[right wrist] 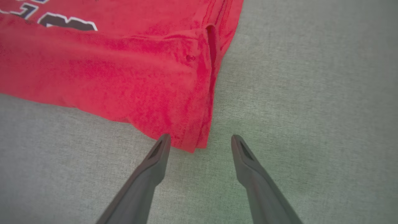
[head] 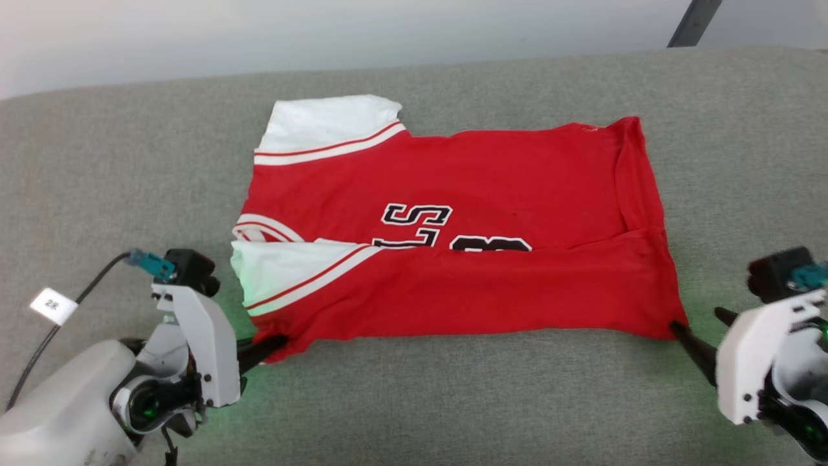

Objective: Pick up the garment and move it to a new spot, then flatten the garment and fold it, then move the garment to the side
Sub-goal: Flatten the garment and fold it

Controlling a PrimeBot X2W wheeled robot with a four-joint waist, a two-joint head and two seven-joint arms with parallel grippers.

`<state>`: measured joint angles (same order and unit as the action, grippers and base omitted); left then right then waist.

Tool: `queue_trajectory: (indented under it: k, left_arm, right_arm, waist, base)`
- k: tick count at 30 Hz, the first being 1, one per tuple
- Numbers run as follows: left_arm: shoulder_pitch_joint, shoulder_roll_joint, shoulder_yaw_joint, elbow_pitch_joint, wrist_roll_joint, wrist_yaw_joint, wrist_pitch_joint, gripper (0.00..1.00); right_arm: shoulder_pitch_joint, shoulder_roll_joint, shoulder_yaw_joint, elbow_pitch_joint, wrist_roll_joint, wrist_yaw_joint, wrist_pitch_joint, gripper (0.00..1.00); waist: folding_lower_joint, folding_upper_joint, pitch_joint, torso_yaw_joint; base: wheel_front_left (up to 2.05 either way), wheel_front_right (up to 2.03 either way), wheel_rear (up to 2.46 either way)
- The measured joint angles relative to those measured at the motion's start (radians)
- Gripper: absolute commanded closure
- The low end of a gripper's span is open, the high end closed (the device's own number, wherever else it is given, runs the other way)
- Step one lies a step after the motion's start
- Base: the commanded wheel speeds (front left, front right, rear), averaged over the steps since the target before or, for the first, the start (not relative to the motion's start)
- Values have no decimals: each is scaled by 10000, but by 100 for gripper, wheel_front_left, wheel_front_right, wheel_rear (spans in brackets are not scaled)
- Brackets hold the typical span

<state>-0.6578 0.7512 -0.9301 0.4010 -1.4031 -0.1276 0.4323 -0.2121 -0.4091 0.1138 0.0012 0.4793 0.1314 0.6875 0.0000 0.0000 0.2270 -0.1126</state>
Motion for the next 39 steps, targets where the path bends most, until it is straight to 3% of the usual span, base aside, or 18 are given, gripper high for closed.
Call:
queue_trajectory:
  k: [2,5,11,12,13,14,20,33,39]
  left_arm:
    - [-88,-33,-69,-136,146,0,-105,100]
    - [-149,-40,-104,-255,159,0,-167,100]
    - [-347,-71,-182,-393,213,-33,-332,100]
    - [-353,-75,-194,-416,215,-36,-389,100]
    - [-363,-77,-207,-428,215,-40,-441,100]
    - [-379,-77,-224,-435,215,-42,-476,100]
    - [-371,-44,-330,-443,211,-40,-846,100]
    - [1483,1592,-339,-3009,-257,-25,-2090,100]
    - [2226,2063,-407,-4249,-288,320,-2502,100]
  right_arm:
    - [-458,-44,439,253,-54,0,619,0]
    - [-738,-44,746,583,-178,0,685,0]
    - [-1271,105,1039,1883,-437,2,219,2]
    - [-1344,128,1030,2056,-435,2,115,49]
    - [-1390,157,1041,2203,-431,2,-15,58]
    - [-1439,161,1060,2326,-407,2,-115,100]
    - [-1516,314,1051,2786,54,2,-736,100]
    - [-137,-899,1074,1544,665,0,-1007,100]
    - [631,-1248,832,930,836,2,-723,100]
  waist:
    - [0,0,120,69]
    - [0,0,224,117]
    - [0,0,522,312]
    - [0,0,555,345]
    - [0,0,584,374]
    - [0,0,607,396]
    - [0,0,528,419]
    - [0,0,160,630]
    - [0,0,99,805]
  base:
    - [0,0,0]
    - [0,0,0]
    - [0,0,0]
    - [0,0,0]
    - [0,0,0]
    - [0,0,0]
    - [0,0,0]
    - [0,0,0]
    - [0,0,0]
